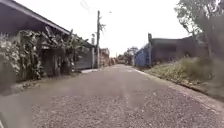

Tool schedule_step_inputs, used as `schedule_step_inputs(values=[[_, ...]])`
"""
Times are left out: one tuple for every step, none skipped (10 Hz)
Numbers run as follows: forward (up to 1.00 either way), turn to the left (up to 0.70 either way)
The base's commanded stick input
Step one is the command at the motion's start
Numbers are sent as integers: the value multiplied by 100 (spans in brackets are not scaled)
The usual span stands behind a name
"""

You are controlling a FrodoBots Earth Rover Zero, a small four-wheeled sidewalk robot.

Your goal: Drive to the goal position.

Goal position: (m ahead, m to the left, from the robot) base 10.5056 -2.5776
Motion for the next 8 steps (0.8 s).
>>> schedule_step_inputs(values=[[70,0],[70,0],[70,0],[70,0],[70,0],[70,0],[70,0],[70,0]])
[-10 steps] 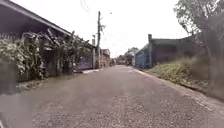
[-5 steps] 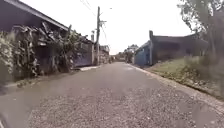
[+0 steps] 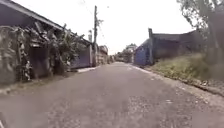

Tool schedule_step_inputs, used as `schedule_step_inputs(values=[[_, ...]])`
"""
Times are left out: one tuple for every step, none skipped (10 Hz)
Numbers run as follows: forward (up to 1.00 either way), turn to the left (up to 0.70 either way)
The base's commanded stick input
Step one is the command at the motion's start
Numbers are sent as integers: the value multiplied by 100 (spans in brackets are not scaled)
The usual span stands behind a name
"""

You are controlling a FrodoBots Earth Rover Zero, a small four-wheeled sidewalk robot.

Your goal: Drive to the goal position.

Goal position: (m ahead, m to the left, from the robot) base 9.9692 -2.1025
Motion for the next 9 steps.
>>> schedule_step_inputs(values=[[70,0],[70,0],[70,0],[70,0],[70,0],[70,0],[70,0],[70,0],[70,0]])
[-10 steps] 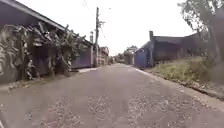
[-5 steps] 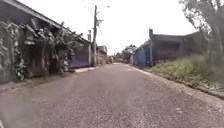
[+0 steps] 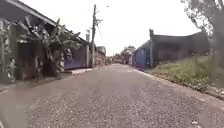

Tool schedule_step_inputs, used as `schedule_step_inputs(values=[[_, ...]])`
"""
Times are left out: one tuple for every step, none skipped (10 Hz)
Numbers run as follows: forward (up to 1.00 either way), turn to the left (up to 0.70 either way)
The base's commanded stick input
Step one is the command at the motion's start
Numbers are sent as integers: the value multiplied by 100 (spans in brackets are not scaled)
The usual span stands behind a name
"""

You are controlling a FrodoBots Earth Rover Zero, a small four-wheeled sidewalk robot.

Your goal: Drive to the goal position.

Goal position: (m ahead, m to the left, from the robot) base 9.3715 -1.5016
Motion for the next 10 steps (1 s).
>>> schedule_step_inputs(values=[[70,0],[70,0],[70,0],[70,0],[70,0],[70,0],[70,0],[70,0],[70,0],[70,0]])
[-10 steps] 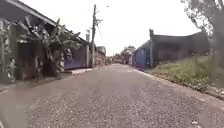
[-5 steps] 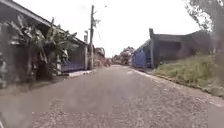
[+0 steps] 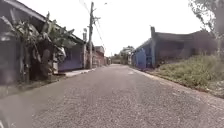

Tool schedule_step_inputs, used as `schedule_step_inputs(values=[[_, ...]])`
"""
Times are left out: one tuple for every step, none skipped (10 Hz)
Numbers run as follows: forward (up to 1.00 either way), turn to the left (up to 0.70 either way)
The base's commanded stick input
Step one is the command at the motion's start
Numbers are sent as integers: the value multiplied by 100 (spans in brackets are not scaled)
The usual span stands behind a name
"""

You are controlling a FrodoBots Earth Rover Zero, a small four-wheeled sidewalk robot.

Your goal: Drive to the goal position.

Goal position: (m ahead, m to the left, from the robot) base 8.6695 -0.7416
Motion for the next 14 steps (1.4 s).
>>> schedule_step_inputs(values=[[70,0],[70,0],[70,0],[70,0],[70,0],[70,0],[70,0],[70,0],[70,0],[70,0],[70,0],[70,0],[70,0],[70,0]])
